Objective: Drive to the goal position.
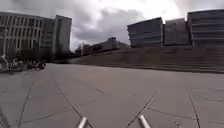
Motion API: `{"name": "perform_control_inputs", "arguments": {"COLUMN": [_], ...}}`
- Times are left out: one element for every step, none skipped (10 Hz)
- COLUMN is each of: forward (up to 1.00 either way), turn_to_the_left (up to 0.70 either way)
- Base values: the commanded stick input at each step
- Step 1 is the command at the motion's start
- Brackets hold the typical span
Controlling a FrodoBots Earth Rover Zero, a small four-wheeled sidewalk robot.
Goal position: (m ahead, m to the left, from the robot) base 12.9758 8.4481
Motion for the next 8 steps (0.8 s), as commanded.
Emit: {"name": "perform_control_inputs", "arguments": {"forward": [0.70,0.70,0.70,0.70,0.70,0.70,0.70,0.70], "turn_to_the_left": [0.35,0.35,0.22,0.06,0.02,0.00,0.00,0.00]}}
